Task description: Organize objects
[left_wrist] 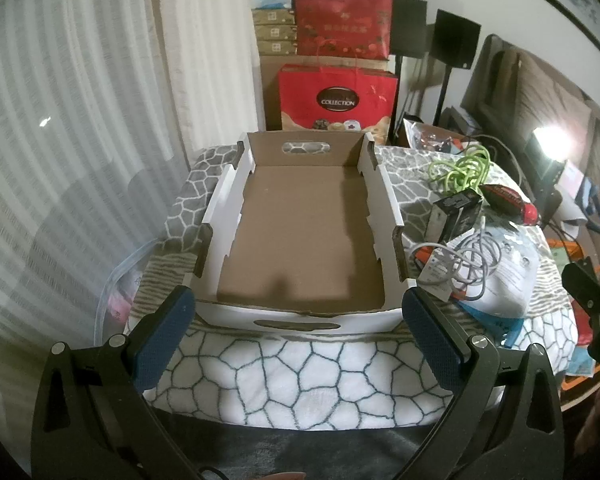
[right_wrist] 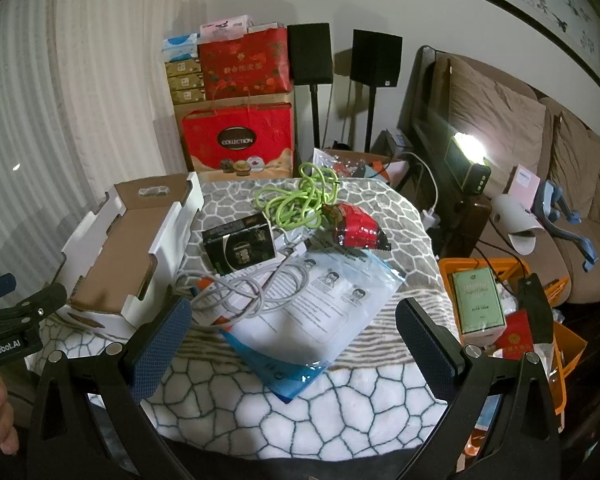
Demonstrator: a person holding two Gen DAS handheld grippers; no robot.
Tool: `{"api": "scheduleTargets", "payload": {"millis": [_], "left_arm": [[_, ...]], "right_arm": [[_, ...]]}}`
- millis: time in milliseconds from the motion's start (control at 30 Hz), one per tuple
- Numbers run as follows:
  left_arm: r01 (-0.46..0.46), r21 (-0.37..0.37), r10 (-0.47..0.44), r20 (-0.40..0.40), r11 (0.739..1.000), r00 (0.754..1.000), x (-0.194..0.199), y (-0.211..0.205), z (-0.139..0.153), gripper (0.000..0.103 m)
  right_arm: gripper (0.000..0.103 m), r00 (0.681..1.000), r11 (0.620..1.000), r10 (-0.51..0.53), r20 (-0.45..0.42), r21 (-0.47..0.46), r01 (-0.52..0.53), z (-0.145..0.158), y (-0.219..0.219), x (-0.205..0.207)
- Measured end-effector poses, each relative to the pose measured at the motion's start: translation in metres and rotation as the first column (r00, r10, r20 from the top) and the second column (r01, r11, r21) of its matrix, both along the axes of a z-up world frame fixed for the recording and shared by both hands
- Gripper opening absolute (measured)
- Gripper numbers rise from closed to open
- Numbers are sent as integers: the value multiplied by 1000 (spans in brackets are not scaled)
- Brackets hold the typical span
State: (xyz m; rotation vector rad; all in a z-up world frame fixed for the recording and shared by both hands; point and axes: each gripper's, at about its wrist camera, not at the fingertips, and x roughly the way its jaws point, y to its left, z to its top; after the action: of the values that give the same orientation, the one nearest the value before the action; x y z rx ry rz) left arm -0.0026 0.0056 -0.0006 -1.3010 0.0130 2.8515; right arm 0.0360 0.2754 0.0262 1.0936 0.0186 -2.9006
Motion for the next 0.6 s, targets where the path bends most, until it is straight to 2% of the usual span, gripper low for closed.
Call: {"api": "scheduleTargets", "payload": {"millis": [600], "left_arm": [[8, 0, -8, 4, 1000, 1000, 0, 4, 1, 103]], "right_arm": [[103, 1000, 1000, 2, -1, -3, -2, 1, 0, -1]]}}
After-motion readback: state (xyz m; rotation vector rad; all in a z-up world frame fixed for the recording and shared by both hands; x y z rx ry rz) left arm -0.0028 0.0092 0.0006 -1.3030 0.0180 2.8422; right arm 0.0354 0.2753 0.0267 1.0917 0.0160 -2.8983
